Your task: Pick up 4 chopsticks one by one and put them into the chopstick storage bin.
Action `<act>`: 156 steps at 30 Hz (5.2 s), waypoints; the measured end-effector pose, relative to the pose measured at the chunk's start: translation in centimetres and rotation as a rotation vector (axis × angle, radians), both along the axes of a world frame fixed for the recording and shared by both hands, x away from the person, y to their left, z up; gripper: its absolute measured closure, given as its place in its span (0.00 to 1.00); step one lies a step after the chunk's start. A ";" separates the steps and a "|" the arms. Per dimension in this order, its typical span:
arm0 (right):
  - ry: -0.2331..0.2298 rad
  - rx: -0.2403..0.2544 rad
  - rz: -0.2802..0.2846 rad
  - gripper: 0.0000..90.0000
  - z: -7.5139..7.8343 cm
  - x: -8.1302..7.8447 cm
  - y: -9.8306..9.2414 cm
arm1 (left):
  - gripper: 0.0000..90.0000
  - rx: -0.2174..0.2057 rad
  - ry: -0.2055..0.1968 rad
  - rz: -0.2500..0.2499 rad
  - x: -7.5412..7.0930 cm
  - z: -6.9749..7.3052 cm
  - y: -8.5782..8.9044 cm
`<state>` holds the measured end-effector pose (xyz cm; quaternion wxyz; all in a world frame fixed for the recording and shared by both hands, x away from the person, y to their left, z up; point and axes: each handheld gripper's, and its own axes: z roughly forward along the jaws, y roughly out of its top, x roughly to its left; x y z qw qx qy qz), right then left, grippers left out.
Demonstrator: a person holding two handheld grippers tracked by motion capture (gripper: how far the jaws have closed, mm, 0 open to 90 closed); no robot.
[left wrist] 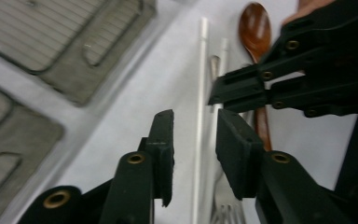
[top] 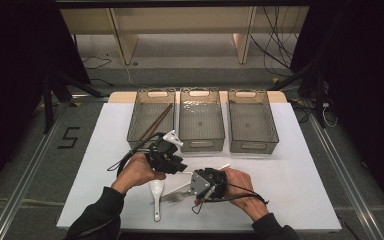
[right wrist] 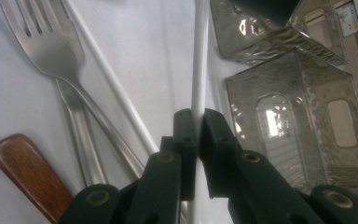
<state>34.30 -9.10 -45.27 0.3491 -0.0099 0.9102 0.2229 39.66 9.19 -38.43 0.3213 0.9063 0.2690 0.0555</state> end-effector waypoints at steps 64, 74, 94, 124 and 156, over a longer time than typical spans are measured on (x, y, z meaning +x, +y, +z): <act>0.508 0.596 -0.408 0.95 8.9 10.6 1.4 | 0.22 -0.319 -0.122 0.347 -5.4 -4.9 11.8; 0.543 0.654 -0.433 0.95 9.7 13.0 3.7 | 0.22 -0.313 -0.129 0.364 -6.3 -5.4 12.4; 0.558 0.687 -0.472 0.95 10.9 17.0 8.2 | 0.22 -0.291 -0.138 0.344 -7.0 -6.0 12.0; 0.601 0.680 -0.550 0.94 8.0 19.3 10.9 | 0.22 -0.293 -0.130 0.340 -6.9 -6.1 12.1; 0.573 0.696 -0.438 0.44 9.3 13.1 0.7 | 0.22 -0.201 -0.049 0.311 -5.3 -5.2 9.7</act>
